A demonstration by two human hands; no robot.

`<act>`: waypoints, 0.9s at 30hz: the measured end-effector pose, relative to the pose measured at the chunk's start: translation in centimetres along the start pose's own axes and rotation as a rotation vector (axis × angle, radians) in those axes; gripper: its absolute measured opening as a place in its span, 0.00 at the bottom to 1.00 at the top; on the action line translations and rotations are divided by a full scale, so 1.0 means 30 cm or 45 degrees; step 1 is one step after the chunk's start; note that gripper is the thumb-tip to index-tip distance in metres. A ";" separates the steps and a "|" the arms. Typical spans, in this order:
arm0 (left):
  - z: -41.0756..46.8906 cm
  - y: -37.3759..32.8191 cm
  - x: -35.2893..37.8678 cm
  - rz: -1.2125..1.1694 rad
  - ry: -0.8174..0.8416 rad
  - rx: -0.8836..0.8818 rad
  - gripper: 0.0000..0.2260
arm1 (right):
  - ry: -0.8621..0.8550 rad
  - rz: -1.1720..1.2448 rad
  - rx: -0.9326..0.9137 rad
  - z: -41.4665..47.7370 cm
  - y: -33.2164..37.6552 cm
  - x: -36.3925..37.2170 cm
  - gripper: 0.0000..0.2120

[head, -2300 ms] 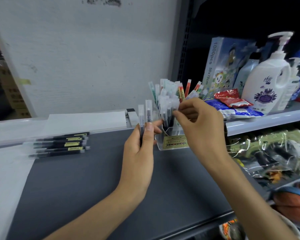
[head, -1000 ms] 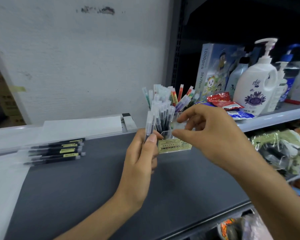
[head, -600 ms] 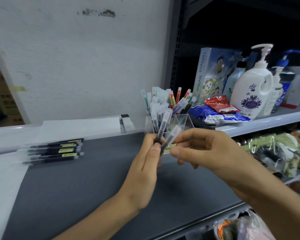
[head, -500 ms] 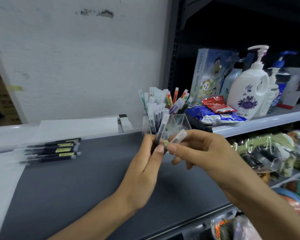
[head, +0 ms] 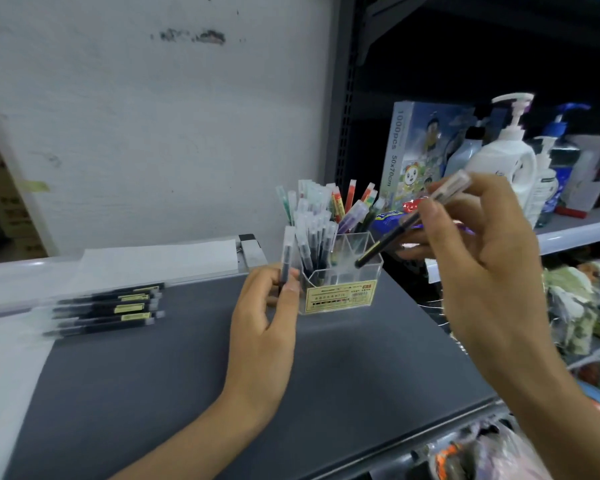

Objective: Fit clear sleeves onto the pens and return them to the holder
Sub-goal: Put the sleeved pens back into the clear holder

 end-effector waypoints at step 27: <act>0.009 0.014 -0.002 0.007 0.061 -0.115 0.12 | 0.140 -0.251 -0.038 0.007 -0.152 0.209 0.06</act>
Point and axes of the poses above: each hand's wrist, its own z-axis towards the middle knuckle, its own x-axis out of the palm, y = z × x, the point moved 4 cm from there along z, towards the middle knuckle, and after that the axes turned 10 degrees about -y, right-handed, at the moved point
